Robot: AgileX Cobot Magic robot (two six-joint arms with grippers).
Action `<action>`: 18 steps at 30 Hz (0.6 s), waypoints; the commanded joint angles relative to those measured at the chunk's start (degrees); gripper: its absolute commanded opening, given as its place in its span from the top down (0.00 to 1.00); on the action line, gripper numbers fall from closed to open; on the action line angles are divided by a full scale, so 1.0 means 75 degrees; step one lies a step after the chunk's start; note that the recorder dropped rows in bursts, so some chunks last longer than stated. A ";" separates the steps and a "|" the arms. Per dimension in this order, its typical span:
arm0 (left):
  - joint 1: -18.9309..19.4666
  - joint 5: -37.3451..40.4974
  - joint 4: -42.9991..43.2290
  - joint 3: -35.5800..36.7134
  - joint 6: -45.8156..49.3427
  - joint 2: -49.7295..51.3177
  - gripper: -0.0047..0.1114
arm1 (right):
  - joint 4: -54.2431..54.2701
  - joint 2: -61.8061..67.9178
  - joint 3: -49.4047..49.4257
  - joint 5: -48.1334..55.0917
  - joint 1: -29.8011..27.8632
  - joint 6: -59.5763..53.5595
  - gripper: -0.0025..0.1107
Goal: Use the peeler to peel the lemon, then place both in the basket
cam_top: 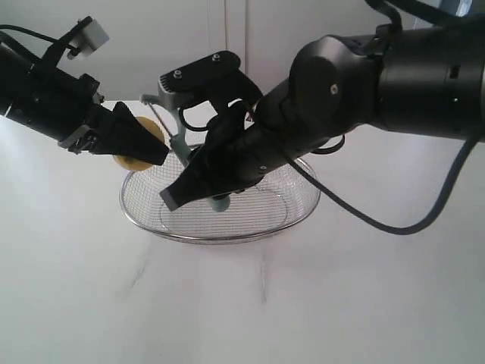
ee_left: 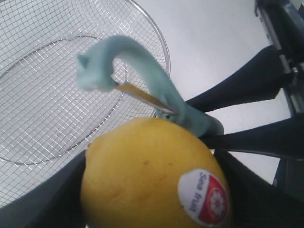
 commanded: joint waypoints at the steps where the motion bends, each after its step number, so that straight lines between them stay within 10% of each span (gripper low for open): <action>1: -0.0011 0.0128 -0.0240 0.0029 -0.0050 -0.0058 0.96 | 0.0019 -0.0364 0.0001 -0.0123 0.0006 -0.0090 0.98; 18: -0.0011 0.0210 -0.0240 0.0029 -0.0050 -0.0058 0.96 | -0.0292 -0.2379 0.0028 0.0864 0.0006 -0.0056 0.98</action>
